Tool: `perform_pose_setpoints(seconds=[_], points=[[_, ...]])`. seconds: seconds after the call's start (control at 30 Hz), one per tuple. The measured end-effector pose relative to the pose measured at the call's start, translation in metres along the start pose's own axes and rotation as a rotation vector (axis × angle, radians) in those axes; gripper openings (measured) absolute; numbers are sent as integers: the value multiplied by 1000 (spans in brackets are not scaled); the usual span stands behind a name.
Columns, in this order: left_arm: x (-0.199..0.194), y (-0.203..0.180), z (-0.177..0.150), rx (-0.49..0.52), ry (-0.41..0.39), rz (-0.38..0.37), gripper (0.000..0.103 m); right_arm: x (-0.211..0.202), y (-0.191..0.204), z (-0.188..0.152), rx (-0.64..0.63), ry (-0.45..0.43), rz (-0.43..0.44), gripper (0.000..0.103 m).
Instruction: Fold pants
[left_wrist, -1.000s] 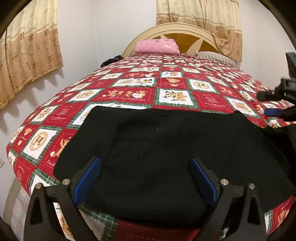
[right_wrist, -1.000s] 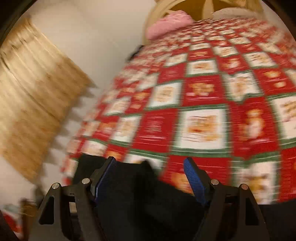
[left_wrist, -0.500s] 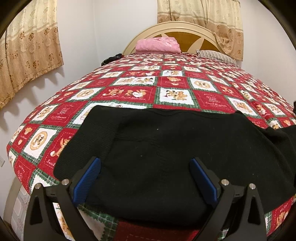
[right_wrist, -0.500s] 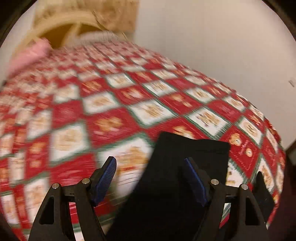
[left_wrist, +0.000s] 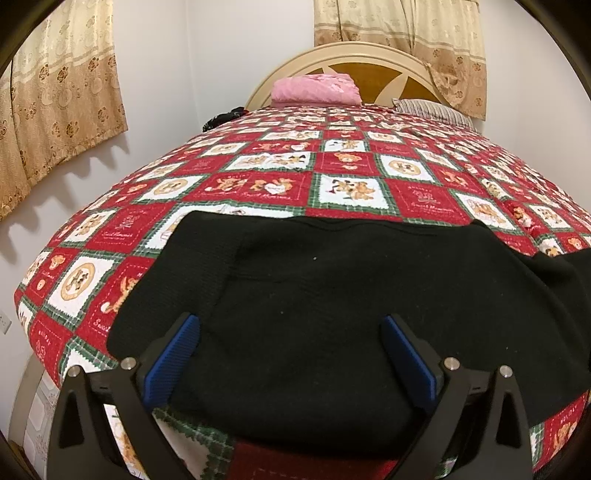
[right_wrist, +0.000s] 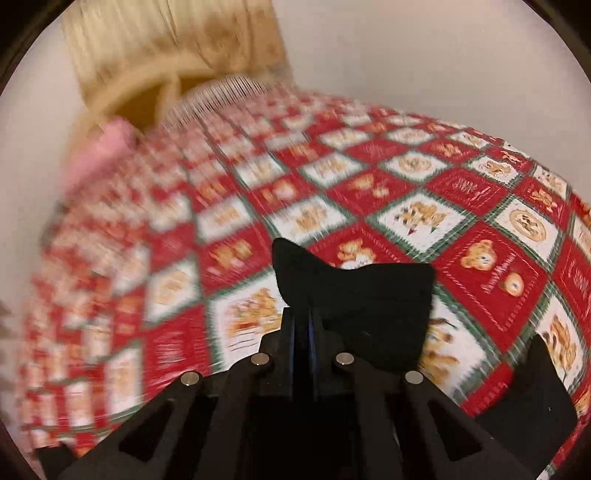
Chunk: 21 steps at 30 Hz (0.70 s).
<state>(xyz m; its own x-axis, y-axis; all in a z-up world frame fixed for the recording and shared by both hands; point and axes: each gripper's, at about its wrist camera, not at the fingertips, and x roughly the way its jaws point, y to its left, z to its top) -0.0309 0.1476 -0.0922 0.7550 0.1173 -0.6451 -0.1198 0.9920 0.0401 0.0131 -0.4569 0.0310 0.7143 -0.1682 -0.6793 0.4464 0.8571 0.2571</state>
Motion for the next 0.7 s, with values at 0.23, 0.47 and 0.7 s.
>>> perform_pose_setpoints(seconds=[0.23,0.47,0.7], points=[[1,-1,2,-5,6,4,103,-93,-84,-49,166,-193,120,6],[1,-1,2,-5,8,5,103,-89,-152,-109,298,-167,122,6],[-2,0,10,9,43,-12,103,-90,-172,-120,404,-141,184,15]])
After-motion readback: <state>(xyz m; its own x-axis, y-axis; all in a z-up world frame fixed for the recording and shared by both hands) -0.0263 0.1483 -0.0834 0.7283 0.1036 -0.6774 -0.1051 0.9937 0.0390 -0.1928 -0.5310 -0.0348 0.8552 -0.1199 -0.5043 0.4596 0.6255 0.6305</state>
